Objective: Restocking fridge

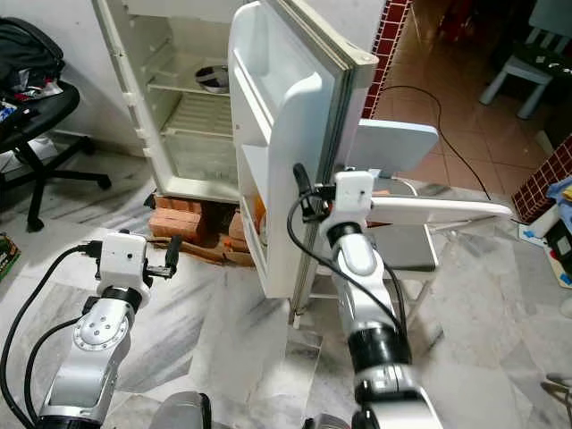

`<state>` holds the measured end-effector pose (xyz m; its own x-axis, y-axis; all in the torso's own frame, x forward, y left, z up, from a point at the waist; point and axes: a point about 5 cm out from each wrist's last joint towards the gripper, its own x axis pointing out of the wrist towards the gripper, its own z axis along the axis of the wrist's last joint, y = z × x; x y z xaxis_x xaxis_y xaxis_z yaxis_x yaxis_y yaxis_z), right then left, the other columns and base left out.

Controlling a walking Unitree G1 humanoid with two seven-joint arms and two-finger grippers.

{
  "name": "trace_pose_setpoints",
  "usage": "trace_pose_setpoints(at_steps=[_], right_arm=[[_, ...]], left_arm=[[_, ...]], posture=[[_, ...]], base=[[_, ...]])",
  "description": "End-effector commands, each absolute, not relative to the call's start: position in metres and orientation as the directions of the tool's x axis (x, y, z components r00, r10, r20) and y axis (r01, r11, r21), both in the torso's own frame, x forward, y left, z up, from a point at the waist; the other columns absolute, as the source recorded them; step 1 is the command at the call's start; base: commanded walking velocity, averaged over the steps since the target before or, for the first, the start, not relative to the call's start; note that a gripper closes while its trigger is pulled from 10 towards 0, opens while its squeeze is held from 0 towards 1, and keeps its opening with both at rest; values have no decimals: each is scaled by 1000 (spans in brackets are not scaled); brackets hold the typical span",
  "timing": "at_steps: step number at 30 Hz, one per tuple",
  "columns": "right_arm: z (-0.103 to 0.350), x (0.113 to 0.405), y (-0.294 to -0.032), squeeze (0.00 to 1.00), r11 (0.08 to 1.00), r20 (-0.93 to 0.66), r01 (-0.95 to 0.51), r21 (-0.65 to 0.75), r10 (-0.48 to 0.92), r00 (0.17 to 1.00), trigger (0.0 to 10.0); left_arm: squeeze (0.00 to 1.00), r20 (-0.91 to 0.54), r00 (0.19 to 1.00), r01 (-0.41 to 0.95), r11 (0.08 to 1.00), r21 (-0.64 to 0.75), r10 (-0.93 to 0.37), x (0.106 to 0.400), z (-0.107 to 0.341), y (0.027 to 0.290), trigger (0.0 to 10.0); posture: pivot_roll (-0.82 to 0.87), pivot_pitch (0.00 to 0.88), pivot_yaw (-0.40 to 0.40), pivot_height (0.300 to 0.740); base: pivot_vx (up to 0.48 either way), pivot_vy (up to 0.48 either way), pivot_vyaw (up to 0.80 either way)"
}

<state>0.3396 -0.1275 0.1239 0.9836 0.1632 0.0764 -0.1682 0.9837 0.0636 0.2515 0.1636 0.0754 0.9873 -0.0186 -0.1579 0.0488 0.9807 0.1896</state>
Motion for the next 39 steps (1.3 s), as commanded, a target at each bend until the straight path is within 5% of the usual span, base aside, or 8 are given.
trace_pose_setpoints(at_steps=[1,17,23,27,28,32,35,39], right_arm=[[144,353,-130,0,984,135,-174,46,167,977,10000],[165,380,-131,0,982,165,-189,-15,189,968,10000],[169,383,-107,0,945,180,-311,99,290,940,10000],[194,356,-50,0,566,349,-754,334,669,656,10000],[204,332,-38,0,362,416,-870,336,771,482,10000],[203,293,-36,0,127,420,-941,315,870,258,10000],[185,290,-45,0,199,346,-938,282,891,293,10000],[150,304,-72,0,465,205,-853,236,834,512,10000]], left_arm=[[0,-160,987,60,979,193,-29,250,78,162,10000],[0,-194,981,34,981,191,4,237,76,168,10000],[0,-200,980,51,980,192,-12,238,75,166,10000],[0,-197,980,55,978,199,-14,238,76,166,10000],[0,-198,980,53,978,202,-13,238,76,166,10000],[0,-204,979,49,978,204,-6,236,75,169,10000],[0,-207,978,48,978,203,-5,236,74,168,10000],[0,-213,977,74,975,208,-29,238,72,165,10000]], posture=[[140,6,-58,740],[181,35,-81,740],[183,34,-78,740],[198,28,-85,740],[198,28,-85,740],[192,26,-92,740],[186,25,-91,740],[172,21,-81,740]], base=[[0,0,0],[0,0,0],[0,0,0],[0,0,0],[0,0,0],[0,0,0],[0,0,0],[0,0,0]])
